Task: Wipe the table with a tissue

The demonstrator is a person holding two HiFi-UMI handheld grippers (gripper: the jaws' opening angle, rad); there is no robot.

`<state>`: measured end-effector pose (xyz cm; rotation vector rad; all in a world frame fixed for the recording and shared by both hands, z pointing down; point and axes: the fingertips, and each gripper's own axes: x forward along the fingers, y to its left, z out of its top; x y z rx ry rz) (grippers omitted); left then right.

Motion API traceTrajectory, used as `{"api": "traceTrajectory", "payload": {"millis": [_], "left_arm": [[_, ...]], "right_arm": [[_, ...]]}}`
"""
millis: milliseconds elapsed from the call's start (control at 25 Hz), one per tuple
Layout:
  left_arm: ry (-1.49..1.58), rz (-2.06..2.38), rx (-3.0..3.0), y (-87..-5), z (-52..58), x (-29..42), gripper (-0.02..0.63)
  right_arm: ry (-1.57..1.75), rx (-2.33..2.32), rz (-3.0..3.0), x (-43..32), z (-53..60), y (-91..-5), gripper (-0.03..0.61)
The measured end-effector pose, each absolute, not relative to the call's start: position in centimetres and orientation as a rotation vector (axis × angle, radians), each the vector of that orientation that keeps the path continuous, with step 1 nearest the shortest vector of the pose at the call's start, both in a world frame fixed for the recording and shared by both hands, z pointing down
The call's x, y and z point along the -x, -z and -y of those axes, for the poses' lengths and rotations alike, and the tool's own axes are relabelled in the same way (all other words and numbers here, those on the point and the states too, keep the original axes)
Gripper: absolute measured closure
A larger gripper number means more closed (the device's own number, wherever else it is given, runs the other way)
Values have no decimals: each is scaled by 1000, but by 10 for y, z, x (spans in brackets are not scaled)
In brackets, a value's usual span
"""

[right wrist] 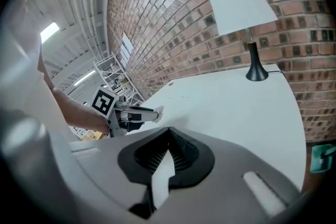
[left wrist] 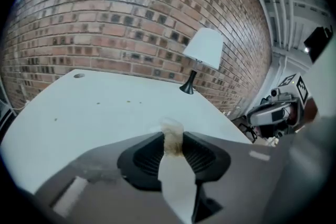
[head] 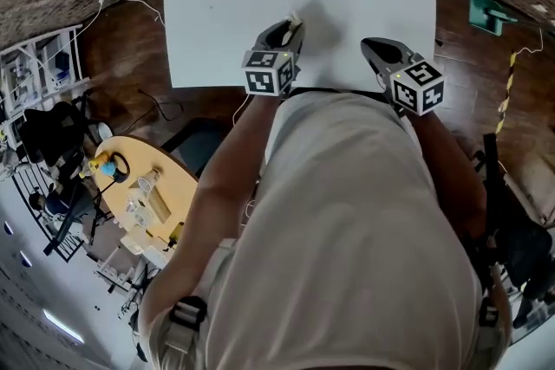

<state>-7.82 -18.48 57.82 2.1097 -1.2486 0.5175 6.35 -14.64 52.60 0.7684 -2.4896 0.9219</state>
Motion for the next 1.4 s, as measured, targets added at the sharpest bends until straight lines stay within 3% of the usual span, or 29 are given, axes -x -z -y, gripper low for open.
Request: {"api": "traceTrajectory", "payload": {"millis": [760, 1400], "left_arm": [[-433, 1572, -1869, -598, 189, 302, 492], [-706, 1524, -1899, -632, 264, 365, 494]], "right_arm": [[-870, -635, 2496, 65, 153, -529, 571], [-939, -841, 2415, 69, 143, -536, 571]]}}
